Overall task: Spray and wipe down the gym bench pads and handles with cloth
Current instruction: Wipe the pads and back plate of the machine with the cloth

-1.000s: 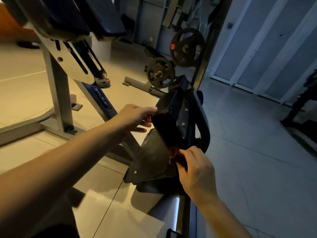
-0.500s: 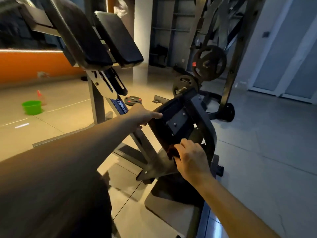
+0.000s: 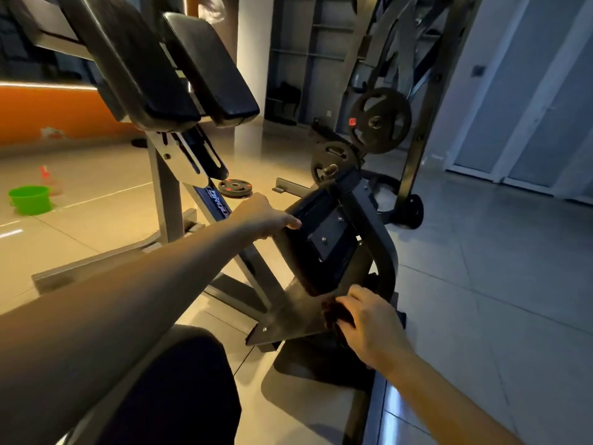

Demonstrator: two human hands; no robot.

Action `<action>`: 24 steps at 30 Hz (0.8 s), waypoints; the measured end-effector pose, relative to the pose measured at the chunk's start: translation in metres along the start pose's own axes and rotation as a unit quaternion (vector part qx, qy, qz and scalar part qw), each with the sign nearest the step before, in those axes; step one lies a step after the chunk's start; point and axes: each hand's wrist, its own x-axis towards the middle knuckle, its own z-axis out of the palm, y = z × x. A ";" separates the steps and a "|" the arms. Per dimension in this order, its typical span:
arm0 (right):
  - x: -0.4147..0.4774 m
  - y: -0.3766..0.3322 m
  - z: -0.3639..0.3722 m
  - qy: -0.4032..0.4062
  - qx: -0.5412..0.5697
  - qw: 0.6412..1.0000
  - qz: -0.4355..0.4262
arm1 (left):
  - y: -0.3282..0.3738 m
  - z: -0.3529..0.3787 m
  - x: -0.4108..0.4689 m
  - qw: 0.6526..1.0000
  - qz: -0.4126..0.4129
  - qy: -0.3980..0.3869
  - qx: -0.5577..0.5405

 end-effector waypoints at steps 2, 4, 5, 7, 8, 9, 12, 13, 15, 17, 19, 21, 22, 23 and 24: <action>0.004 0.011 -0.012 0.008 0.061 0.997 0.050 | 0.003 -0.004 0.005 1.000 -0.006 -0.016 0.012; 0.015 0.020 -0.029 0.056 0.116 0.986 0.102 | 0.005 -0.005 0.010 0.999 -0.012 -0.035 0.039; 0.022 0.024 -0.037 0.086 0.147 0.977 0.130 | 0.007 -0.006 0.014 0.997 -0.011 -0.040 0.058; 0.034 0.032 -0.051 0.126 0.249 0.941 0.189 | 0.012 -0.008 0.020 0.992 -0.012 -0.056 0.113; 0.040 0.037 -0.057 0.136 0.318 0.914 0.213 | 0.016 -0.011 0.022 0.985 -0.014 -0.070 0.155; 0.046 0.043 -0.061 0.142 0.385 0.881 0.234 | 0.021 -0.013 0.023 0.975 -0.010 -0.077 0.206; 0.072 0.066 -0.068 0.140 0.519 0.799 0.270 | 0.042 -0.004 0.026 0.944 0.081 0.010 0.319; 0.080 0.075 -0.069 0.135 0.552 0.775 0.278 | 0.050 0.004 0.028 0.946 0.132 0.051 0.293; 0.094 0.089 -0.068 0.115 0.601 0.737 0.287 | 0.068 0.026 0.030 0.952 0.230 0.068 0.192; 0.105 0.100 -0.068 0.081 0.619 0.731 0.276 | 0.085 0.046 0.034 0.961 0.248 0.013 0.126; 0.115 0.112 -0.073 0.050 0.638 0.725 0.255 | 0.096 0.063 0.040 0.975 0.196 -0.066 0.078; 0.124 0.123 -0.077 0.010 0.658 0.718 0.228 | 0.101 0.078 0.045 0.984 0.137 -0.115 0.001; 0.128 0.129 -0.079 -0.013 0.662 0.716 0.219 | 0.101 0.084 0.046 0.986 0.112 -0.116 -0.038; 0.132 0.135 -0.081 -0.034 0.668 0.713 0.212 | 0.100 0.091 0.046 0.987 0.096 -0.109 -0.065; 0.136 0.140 -0.083 -0.053 0.673 0.708 0.208 | 0.100 0.098 0.045 0.988 0.088 -0.096 -0.086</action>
